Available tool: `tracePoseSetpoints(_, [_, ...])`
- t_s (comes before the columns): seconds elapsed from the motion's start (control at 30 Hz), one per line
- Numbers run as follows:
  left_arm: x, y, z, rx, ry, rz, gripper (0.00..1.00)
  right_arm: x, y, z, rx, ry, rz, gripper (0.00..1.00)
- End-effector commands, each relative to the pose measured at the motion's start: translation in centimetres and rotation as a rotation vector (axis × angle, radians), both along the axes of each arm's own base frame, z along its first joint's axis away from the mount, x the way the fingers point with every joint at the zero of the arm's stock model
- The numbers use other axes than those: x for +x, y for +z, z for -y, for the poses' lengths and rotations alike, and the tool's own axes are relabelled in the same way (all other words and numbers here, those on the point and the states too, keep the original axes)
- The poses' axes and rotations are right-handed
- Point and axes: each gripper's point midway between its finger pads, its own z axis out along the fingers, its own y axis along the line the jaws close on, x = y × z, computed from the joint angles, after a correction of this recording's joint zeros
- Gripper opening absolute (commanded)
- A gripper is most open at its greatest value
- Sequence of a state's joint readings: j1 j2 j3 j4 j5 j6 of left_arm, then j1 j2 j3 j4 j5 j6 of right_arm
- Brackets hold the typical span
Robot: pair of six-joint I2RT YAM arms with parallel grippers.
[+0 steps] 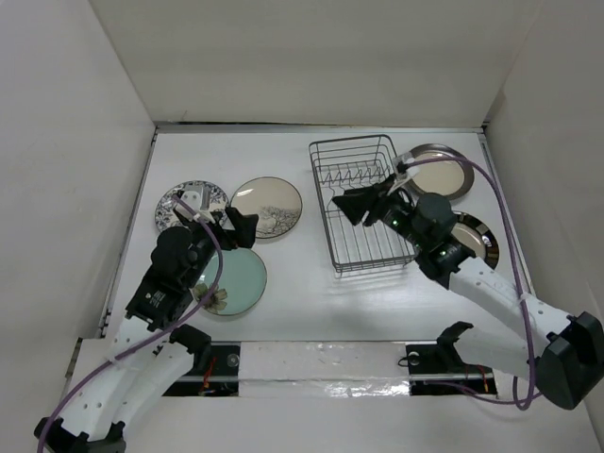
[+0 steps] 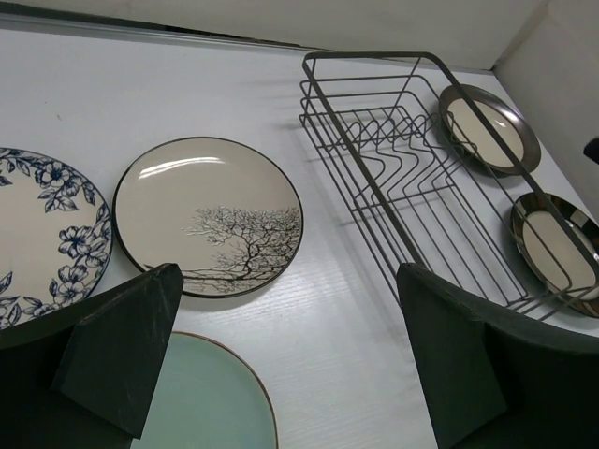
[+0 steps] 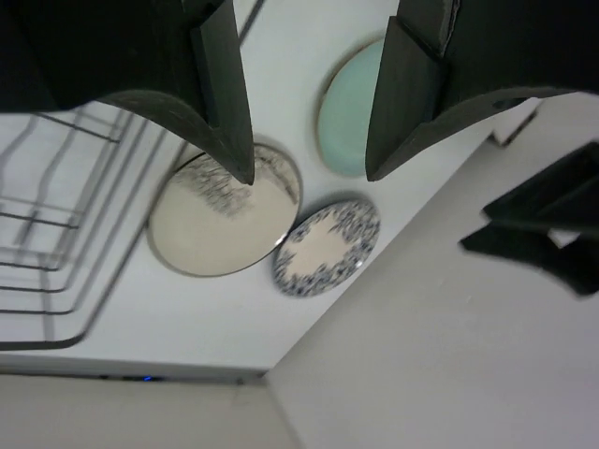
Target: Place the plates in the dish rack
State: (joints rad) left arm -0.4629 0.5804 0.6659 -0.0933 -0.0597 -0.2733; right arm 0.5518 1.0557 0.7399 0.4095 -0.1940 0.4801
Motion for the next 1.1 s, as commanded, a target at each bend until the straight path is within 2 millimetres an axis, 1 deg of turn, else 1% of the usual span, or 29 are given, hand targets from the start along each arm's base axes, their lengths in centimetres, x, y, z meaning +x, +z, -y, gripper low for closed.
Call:
tracePoseSetpoints(0.0, [0.9, 2.6, -0.7, -0.041, 0.060, 0.069, 0.99, -1.1, 5.6, -1.3, -0.008, -0.037, 0.227, 0.56])
tracePoseSetpoints(0.03, [1.0, 2.6, -0.8, -0.045, 0.072, 0.062, 0.99, -2.0, 5.4, -2.6, -0.024, -0.009, 0.233, 0.53])
tracePoseSetpoints(0.07, [1.1, 2.4, -0.9, -0.048, 0.084, 0.051, 0.99, -2.1, 4.7, -3.0, -0.052, -0.009, 0.224, 0.49])
tracePoseSetpoints(0.1, [1.4, 1.9, -1.1, -0.056, 0.104, 0.027, 0.99, -1.9, 4.6, -2.9, -0.069, -0.035, 0.226, 0.32])
tracePoseSetpoints(0.17, [1.7, 1.9, -0.7, -0.090, 0.107, 0.002, 0.99, -2.2, 3.9, -3.3, -0.084, -0.037, 0.220, 0.14])
tracePoseSetpoints(0.2, [2.0, 1.6, 0.0, -0.119, 0.091, -0.025, 0.99, -2.1, 3.7, -3.2, -0.086, -0.048, 0.218, 0.00])
tracePoseSetpoints(0.23, [2.2, 1.9, 0.5, -0.140, 0.077, -0.031, 0.99, -2.1, 3.5, -3.2, -0.084, -0.050, 0.216, 0.00])
tracePoseSetpoints(0.3, [2.7, 1.7, 1.7, -0.172, 0.046, -0.055, 0.99, -2.1, 3.2, -3.0, -0.088, -0.057, 0.215, 0.00])
tracePoseSetpoints(0.33, [2.8, 1.3, 1.8, -0.175, 0.045, -0.070, 0.99, -2.0, 3.2, -3.0, -0.091, -0.059, 0.217, 0.00])
tracePoseSetpoints(0.4, [3.3, 1.1, 2.1, -0.199, 0.047, -0.069, 0.99, -2.2, 3.5, -2.4, -0.088, -0.078, 0.228, 0.00])
tracePoseSetpoints(0.43, [3.5, 0.3, 1.9, -0.202, 0.066, -0.084, 0.99, -2.2, 3.6, -2.1, -0.082, -0.091, 0.231, 0.00])
tracePoseSetpoints(0.47, [3.5, 0.0, 2.0, -0.223, 0.077, -0.097, 0.99, -2.2, 3.8, -1.8, -0.071, -0.101, 0.238, 0.00])
tracePoseSetpoints(0.5, [3.8, -1.1, 1.8, -0.225, 0.100, -0.118, 0.99, -2.2, 3.4, -1.4, -0.064, -0.116, 0.229, 0.00])
tracePoseSetpoints(0.53, [3.9, -1.6, 1.7, -0.237, 0.110, -0.129, 0.99, -2.3, 3.3, -1.3, -0.058, -0.120, 0.225, 0.00])
tracePoseSetpoints(0.57, [3.9, -2.0, 1.8, -0.269, 0.119, -0.141, 0.99, -2.0, 3.2, -1.0, -0.056, -0.130, 0.220, 0.00])
tracePoseSetpoints(0.6, [4.1, -2.0, 2.0, -0.297, 0.119, -0.125, 0.99, -2.1, 3.2, -1.0, -0.050, -0.122, 0.212, 0.00])
tracePoseSetpoints(0.63, [4.0, -3.6, 1.9, -0.297, 0.125, -0.145, 0.99, -1.8, 3.3, -0.6, -0.048, -0.135, 0.211, 0.00])
tracePoseSetpoints(0.7, [4.2, -4.6, 2.2, -0.326, 0.134, -0.169, 0.99, -1.3, 3.0, 0.0, -0.034, -0.158, 0.197, 0.00])
tracePoseSetpoints(0.73, [4.3, -5.0, 2.0, -0.325, 0.147, -0.177, 0.99, -0.9, 2.6, 0.3, -0.034, -0.165, 0.187, 0.00])
tracePoseSetpoints(0.77, [4.4, -5.2, 1.9, -0.328, 0.154, -0.178, 0.99, -0.8, 2.5, 0.3, -0.026, -0.160, 0.181, 0.00])
tracePoseSetpoints(0.8, [4.4, -4.9, 1.9, -0.340, 0.155, -0.161, 0.99, -0.8, 2.5, 0.3, -0.018, -0.149, 0.174, 0.00])
tracePoseSetpoints(0.83, [4.5, -5.1, 1.6, -0.335, 0.166, -0.150, 0.99, -1.1, 2.5, -0.1, -0.017, -0.123, 0.176, 0.00])
tracePoseSetpoints(0.93, [5.2, -5.0, 0.9, -0.318, 0.210, -0.126, 0.99, -0.8, 2.2, 0.2, -0.006, -0.136, 0.169, 0.00])
tracePoseSetpoints(0.97, [5.3, -5.2, 0.8, -0.308, 0.216, -0.122, 0.96, -0.5, 2.0, 0.4, -0.006, -0.143, 0.163, 0.00])
tracePoseSetpoints(1.0, [5.7, -5.1, 1.0, -0.314, 0.213, -0.106, 0.80, -0.5, 1.8, 0.2, -0.005, -0.134, 0.155, 0.00])
tracePoseSetpoints(1.03, [5.8, -5.4, 1.0, -0.316, 0.216, -0.111, 0.01, -0.5, 1.7, 0.0, -0.010, -0.121, 0.152, 0.00])
tracePoseSetpoints(1.07, [6.2, -6.2, 1.2, -0.301, 0.222, -0.133, 0.00, -0.4, 1.6, -0.1, -0.015, -0.123, 0.148, 0.00])
